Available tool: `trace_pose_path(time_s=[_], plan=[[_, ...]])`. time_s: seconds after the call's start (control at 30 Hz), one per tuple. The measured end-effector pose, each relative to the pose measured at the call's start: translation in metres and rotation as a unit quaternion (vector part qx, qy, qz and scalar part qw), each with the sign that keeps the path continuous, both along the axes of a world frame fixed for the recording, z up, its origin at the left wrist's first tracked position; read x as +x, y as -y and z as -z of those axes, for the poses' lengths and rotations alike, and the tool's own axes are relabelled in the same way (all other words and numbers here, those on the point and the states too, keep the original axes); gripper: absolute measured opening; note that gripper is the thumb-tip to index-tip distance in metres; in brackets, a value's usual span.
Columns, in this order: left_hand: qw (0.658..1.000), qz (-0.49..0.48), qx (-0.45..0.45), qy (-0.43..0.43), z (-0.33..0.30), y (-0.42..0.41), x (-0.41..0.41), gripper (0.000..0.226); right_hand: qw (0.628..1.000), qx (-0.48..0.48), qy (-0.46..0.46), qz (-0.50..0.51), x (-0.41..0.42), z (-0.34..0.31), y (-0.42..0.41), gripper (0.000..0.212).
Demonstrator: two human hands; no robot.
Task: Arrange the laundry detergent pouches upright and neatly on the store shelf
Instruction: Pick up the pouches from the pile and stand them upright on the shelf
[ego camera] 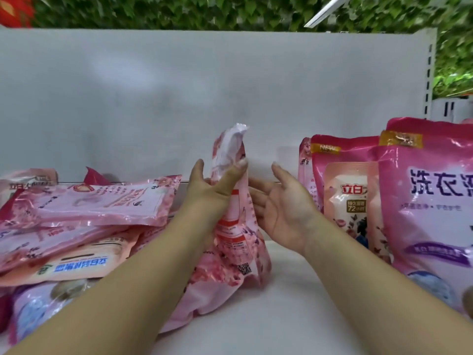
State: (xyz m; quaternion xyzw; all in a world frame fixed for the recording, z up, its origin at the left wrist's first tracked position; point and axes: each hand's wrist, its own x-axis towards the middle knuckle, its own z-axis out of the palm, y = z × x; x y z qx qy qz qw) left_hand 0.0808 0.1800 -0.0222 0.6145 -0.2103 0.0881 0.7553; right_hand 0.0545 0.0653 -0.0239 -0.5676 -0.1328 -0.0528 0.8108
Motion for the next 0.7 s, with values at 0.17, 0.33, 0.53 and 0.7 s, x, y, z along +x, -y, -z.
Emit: trace_pose_path(time_s=[0.17, 0.33, 0.53, 0.7], plan=[[0.992, 0.092, -0.078, 0.035, 0.002, 0.001, -0.008, 0.112, 0.98, -0.101, 0.057, 0.162, 0.01, 0.004, -0.006, 0.058], [0.983, 0.124, -0.135, 0.012, 0.0, 0.0, -0.012, 0.124, 0.95, -0.294, -0.025, 0.103, -0.005, 0.002, 0.001, 0.08], [0.992, 0.071, -0.097, 0.025, -0.005, -0.001, -0.008, 0.047, 0.932, -0.204, -0.064, 0.294, -0.001, 0.012, 0.0, 0.049], [0.995, 0.079, 0.043, -0.031, 0.005, 0.003, -0.009, 0.045, 0.888, -0.14, 0.008, 0.438, 0.0, 0.008, 0.015, 0.032]])
